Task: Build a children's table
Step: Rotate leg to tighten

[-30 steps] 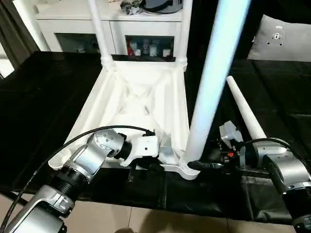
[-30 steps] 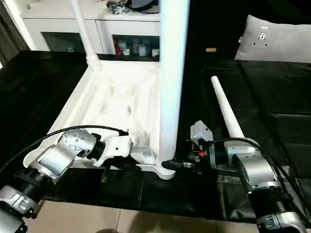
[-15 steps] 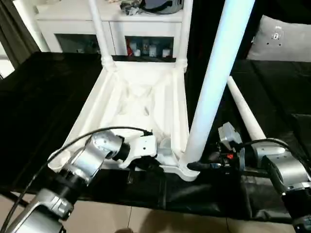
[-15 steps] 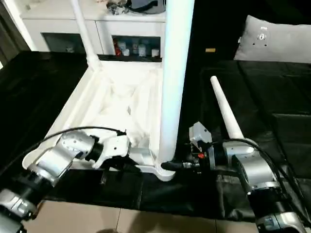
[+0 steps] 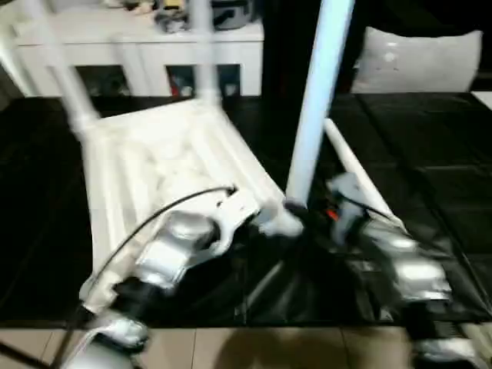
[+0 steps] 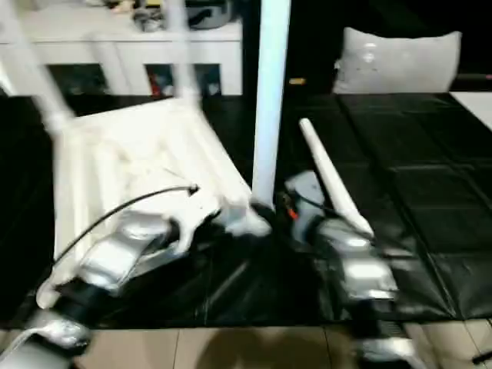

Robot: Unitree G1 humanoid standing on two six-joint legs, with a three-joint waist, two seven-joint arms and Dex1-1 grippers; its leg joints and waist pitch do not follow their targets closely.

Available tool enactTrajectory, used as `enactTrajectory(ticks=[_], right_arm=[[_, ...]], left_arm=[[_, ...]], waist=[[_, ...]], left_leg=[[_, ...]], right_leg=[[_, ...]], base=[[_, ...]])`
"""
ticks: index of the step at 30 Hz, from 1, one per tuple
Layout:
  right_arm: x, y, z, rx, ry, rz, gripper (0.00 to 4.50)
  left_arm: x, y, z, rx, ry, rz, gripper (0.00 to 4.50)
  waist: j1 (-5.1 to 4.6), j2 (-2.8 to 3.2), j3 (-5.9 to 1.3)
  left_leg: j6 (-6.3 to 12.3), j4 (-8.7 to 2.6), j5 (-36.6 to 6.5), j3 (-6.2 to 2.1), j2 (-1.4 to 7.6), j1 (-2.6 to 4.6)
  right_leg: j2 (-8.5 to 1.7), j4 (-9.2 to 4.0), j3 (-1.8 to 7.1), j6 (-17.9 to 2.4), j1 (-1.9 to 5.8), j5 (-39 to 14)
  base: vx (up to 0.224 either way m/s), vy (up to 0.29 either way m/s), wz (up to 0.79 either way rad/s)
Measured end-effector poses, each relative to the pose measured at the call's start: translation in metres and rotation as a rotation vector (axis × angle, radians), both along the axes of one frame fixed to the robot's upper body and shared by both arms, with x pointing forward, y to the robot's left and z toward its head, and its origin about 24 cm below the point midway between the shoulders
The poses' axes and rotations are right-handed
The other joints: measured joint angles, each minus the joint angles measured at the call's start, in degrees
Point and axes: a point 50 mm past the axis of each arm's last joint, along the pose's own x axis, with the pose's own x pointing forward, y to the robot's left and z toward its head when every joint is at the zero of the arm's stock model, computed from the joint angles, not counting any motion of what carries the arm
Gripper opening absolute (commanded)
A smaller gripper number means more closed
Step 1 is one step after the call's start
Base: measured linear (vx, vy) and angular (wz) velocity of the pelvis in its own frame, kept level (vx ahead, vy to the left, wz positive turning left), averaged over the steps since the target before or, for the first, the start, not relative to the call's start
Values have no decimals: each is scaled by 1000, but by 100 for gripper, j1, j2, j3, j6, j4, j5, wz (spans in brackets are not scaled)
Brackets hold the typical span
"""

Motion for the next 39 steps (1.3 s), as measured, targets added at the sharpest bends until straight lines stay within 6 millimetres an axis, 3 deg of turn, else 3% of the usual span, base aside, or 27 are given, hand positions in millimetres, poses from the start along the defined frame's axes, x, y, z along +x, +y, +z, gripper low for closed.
enactTrajectory(ticks=[2,4,9,15,21,24,29,36,39], right_arm=[[2,2,0,3,-2,-49,270],[2,3,-1,19,-10,-78,270],[-1,-6,-3,11,-15,-58,318],[-11,-32,0,-48,-34,101,350],[-20,-54,9,-105,-18,311,391],[-26,-59,18,-114,0,491,391],[-31,-57,23,-122,20,643,391],[-32,-41,27,-122,26,836,331],[-33,-34,22,-100,37,870,311]], left_arm=[[0,-7,0,-2,-8,29,0],[0,-11,1,-2,-15,40,0],[-3,-16,2,6,-38,-15,0],[-4,-3,4,21,-60,-119,0],[-8,15,4,47,-54,-243,0],[-11,30,6,72,-34,-335,0],[-15,45,9,109,-22,-462,0],[-21,54,12,149,-1,-635,0],[-21,53,12,154,2,-661,0]], waist=[[14,6,-4],[43,17,-11],[150,28,-18],[247,30,-17],[353,25,-11],[369,22,-9],[419,15,-6],[582,6,-5],[599,5,-5]], left_leg=[[1,-4,-3,0,-4,-3],[8,-8,-10,0,-9,-6],[13,-36,-12,-3,-10,-10],[39,-47,5,-7,-5,-56],[40,-31,5,-7,-5,-61],[40,-34,5,-7,-4,-57],[40,-33,5,-7,-2,-56],[41,-18,3,-8,-3,-46],[41,-14,3,-7,-3,-47]], right_leg=[[0,-15,3,0,7,0],[-3,-17,7,-1,11,2],[-2,-14,2,-33,6,24],[3,-2,-3,-26,-45,17],[1,-2,-2,-32,-46,21],[1,-1,-3,-32,-44,22],[2,1,-6,-32,-46,22],[-1,3,-5,-33,-49,23],[-2,4,-3,-35,-49,24]], base=[[0,0,0],[0,0,0],[0,0,0],[0,0,0],[0,0,0],[0,0,0],[0,0,0],[0,0,0],[0,0,0]])
